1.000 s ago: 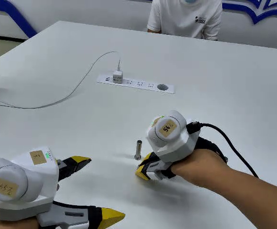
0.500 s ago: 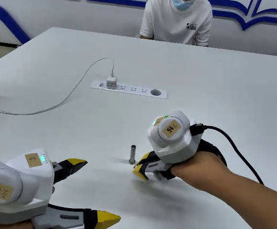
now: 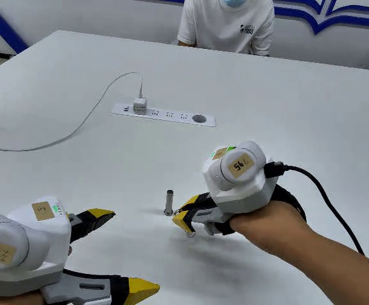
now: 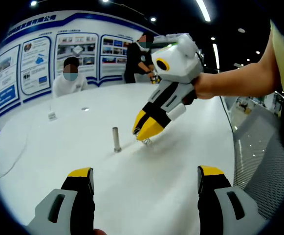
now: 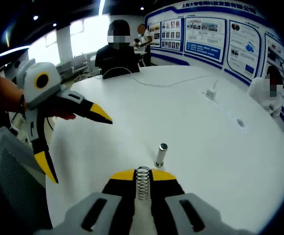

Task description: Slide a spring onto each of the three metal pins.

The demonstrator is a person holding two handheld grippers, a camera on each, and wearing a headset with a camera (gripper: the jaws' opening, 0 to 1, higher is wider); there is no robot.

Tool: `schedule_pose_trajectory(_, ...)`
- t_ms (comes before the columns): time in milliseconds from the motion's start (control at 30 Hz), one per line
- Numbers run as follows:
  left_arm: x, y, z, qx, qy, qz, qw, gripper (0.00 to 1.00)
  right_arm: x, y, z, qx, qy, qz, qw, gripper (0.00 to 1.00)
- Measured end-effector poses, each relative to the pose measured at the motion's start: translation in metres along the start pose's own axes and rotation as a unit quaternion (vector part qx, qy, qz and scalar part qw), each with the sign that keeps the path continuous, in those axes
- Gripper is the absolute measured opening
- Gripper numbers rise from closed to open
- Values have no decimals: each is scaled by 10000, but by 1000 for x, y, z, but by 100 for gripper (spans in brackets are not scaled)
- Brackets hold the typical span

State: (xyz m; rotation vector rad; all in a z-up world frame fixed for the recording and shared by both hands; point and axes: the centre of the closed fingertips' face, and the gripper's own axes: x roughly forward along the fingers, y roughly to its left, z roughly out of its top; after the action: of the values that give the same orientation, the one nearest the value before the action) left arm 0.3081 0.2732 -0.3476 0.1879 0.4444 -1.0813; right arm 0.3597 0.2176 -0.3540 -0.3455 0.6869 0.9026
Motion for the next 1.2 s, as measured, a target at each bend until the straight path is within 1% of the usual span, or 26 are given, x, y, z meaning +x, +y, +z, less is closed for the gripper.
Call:
schedule_pose_trajectory(367,1,0,6,65,-52,8,10000,89,-13,-1,5,114,-250,-79,9996,12)
schedule_pose_trajectory(500,0,-2,6,87,-58,11,9999,89,-17,-2,8,139,-329,-99,9993,12)
schedule_pose_trajectory(667,-3,-2,9,117,-90,42,9999,89,-22,-2,13,143,-417,-148,9989,12)
schedule_pose_trajectory(833,-6,0,12,134,-133,73,9998,89,-27,-4,21,142,-562,-204,9981,12)
schedule_pose_trajectory(933,-7,-1,13,136,-149,81,9998,89,-29,-5,28,194,-704,-213,9971,12)
schedule_pose_trajectory(1200,-9,0,11,118,-152,94,9998,89,-35,-10,45,225,-1064,-261,9937,12)
